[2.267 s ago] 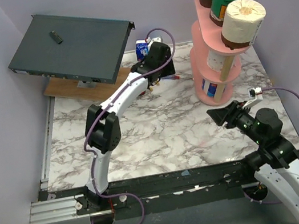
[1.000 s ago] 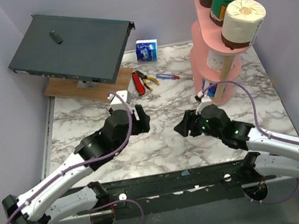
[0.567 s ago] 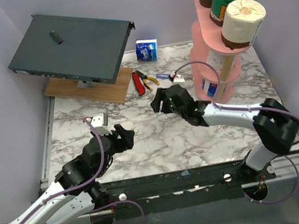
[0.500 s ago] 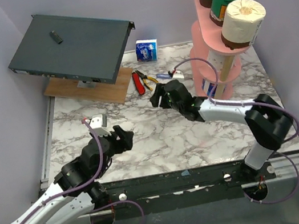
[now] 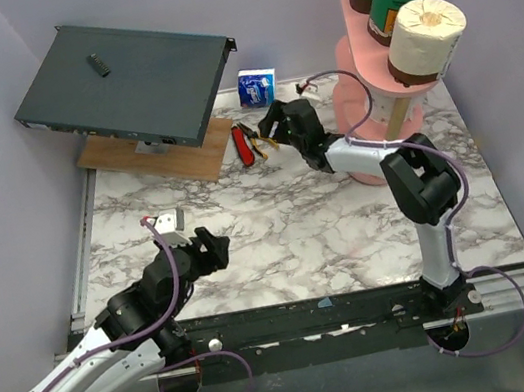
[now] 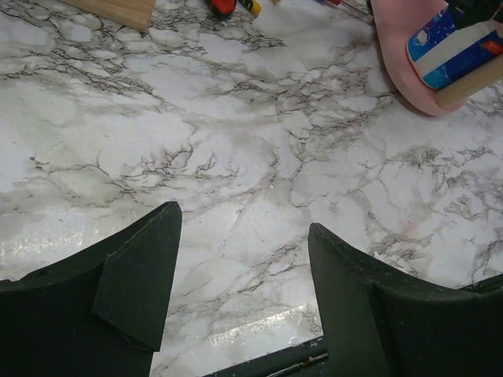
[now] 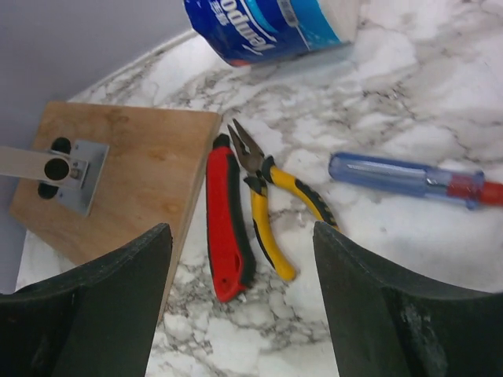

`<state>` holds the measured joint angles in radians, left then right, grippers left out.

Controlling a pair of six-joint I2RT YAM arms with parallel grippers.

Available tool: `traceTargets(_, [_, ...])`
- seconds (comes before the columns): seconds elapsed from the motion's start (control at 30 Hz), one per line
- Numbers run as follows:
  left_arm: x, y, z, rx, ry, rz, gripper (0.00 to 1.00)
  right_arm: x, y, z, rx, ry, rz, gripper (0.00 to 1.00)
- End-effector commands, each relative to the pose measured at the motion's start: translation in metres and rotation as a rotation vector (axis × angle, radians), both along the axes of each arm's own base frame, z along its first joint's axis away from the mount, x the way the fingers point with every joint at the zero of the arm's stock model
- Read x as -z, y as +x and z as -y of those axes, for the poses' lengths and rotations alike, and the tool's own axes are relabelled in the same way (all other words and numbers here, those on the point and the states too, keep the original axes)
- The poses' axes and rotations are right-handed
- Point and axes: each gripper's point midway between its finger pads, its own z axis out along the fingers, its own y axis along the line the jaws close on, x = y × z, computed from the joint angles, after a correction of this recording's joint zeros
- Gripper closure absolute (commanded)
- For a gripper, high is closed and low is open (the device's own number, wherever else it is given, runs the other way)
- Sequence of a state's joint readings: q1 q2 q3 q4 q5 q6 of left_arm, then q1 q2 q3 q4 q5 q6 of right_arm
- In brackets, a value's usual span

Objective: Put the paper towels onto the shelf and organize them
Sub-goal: Adjust the paper towel at the center of the board.

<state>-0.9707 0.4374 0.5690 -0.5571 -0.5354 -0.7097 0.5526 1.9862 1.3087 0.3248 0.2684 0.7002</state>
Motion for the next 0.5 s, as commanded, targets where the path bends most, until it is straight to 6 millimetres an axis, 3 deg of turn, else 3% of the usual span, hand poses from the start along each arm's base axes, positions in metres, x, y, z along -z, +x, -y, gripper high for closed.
traceTargets(0.0, [0.000,0.002,-0.007,-0.047,-0.027,0.017,0.31,-0.014,0.045,0.010,0.069,0.027,0.069,0.22])
traceTargets(0.23, [0.000,0.004,-0.019,-0.098,-0.019,0.024,0.31,-0.001,0.093,0.033,0.084,0.164,0.034,0.18])
traceTargets(0.47, [0.000,0.009,-0.019,-0.121,-0.005,0.029,0.30,0.004,0.130,0.024,0.049,0.127,0.080,0.05])
